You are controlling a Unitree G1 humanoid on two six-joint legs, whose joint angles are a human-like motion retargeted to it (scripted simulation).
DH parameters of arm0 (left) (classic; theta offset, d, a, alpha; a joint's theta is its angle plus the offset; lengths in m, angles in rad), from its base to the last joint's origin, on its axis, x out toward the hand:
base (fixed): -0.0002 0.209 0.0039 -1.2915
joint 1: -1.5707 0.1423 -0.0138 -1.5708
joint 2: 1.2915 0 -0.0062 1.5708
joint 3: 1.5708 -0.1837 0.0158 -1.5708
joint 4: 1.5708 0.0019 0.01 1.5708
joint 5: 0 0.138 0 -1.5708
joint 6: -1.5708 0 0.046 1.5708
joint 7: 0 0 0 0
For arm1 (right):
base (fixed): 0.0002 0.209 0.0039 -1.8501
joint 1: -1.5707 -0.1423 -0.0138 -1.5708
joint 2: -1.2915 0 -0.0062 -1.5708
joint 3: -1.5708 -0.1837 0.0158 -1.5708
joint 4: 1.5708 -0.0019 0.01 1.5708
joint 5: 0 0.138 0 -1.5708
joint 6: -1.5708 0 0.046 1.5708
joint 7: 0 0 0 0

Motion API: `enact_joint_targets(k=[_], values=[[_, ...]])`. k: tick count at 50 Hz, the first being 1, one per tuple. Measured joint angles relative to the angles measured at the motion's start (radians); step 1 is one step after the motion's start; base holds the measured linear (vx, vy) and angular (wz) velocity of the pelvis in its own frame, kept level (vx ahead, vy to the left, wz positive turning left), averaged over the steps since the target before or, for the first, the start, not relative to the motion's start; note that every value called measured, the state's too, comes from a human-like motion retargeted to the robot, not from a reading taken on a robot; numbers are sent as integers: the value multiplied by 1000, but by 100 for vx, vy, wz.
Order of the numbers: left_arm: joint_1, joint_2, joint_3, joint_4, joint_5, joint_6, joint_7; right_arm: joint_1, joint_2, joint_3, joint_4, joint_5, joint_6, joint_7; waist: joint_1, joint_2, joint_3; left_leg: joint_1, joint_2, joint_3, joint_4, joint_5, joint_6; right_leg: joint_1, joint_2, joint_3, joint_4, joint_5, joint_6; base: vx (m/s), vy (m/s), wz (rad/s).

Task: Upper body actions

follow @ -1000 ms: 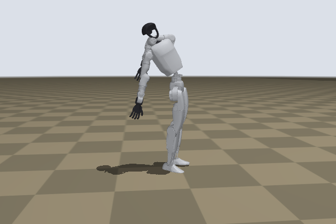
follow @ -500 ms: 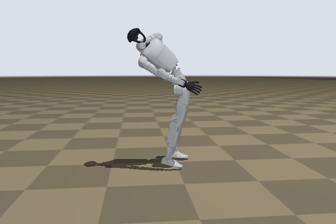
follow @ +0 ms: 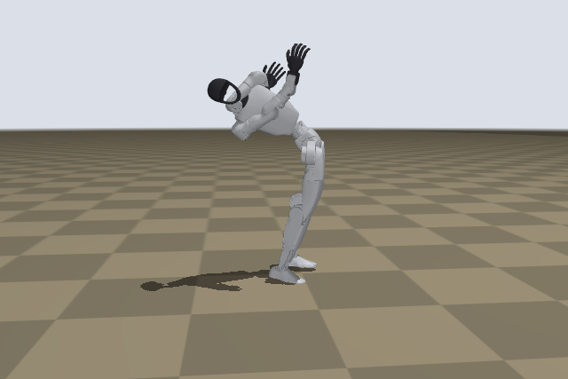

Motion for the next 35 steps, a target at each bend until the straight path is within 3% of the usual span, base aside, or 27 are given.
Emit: enact_joint_targets(k=[2, 15, 35], values=[[0, 0, 2, 0, -105, -21, 49, -75, 19, 47, -40, 5, -20, -12, -124, 13, 165, 14, 40, 38, -4, -11, -10, 9, 47, 37, -31, 18, -8, -8, 4, -20], [0, 0, 180, 0, -323, -130, 71, -147, 19, -76, -146, 74, -54, -64, -173, 16, 165, -43, 82, 78, 7, -36, -20, -19, 104, 74, -109, 53, -15, 1, 4, 0], [0, 0, 402, 0, -566, -149, 42, -203, 19, -161, -180, 98, -38, -40, -172, 18, 165, -111, 111, 147, 19, -43, -30, -93, 129, 147, -124, 77, -28, 1, 1, -7]])
